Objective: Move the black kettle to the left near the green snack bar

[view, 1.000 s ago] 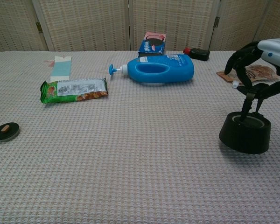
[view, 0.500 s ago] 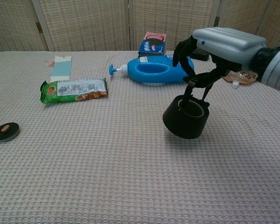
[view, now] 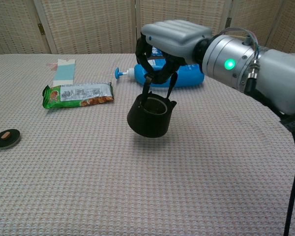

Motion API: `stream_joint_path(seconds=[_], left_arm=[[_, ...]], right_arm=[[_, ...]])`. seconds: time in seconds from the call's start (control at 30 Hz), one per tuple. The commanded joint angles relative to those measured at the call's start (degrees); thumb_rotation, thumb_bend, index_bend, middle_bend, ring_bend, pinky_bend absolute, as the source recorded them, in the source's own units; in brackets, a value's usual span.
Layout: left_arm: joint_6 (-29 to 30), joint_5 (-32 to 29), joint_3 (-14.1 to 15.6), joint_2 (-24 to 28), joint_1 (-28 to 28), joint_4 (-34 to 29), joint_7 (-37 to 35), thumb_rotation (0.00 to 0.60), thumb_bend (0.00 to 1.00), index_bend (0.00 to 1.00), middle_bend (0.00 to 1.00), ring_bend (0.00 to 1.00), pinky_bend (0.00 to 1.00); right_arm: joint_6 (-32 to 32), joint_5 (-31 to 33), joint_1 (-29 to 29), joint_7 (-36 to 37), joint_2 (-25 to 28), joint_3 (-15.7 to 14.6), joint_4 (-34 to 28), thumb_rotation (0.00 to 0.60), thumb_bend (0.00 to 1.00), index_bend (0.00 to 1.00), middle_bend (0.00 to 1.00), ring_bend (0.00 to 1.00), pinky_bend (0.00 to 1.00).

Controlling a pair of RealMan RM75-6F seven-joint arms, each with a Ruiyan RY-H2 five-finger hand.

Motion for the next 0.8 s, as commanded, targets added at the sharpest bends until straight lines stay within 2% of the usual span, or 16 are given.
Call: stream_joint_path(seconds=[0.03,0.23,0.57,0.8], left_arm=[[-0.04,0.09,0.03,0.02,-0.02,0.04,-0.12,0.6,0.39,0.19,0.09,0.12,0.0],[0.2,0.03,0.0,0.42,0.18,0.16,-0.5,0.6,0.39,0.19,0.09,0.12,0.0],[0.07,-0.43,0.12,0.56,0.46,0.63,-0.79,0.6,0.39,0.19,0.08,0.12,0.0],[-0.49,-0.83,0.11,0.2,0.3,1.15,-0.88,0.6,0.39,0.19,0.09,0.12,0.0]], right_arm=[[0.0,5.02,3.66,-5.08,-3.18,1.13,1.28,0.6,0.51,0.75,0.36,0.3,0.12],[-0.39,11.12,8.06,-8.01,-6.55,2.17,5.04,0.6,0.51,0.75,0.36,0.3,0.12],[-0.63,17.21,13.69,-10.18,-10.04,2.94,10.05,0.6,0.51,0.73,0.36,0.3,0.12],[-0.45,22.08,17.2,-11.48,-11.9,4.05,12.92,0.6,0.51,0.64,0.34,0.3,0.12]])
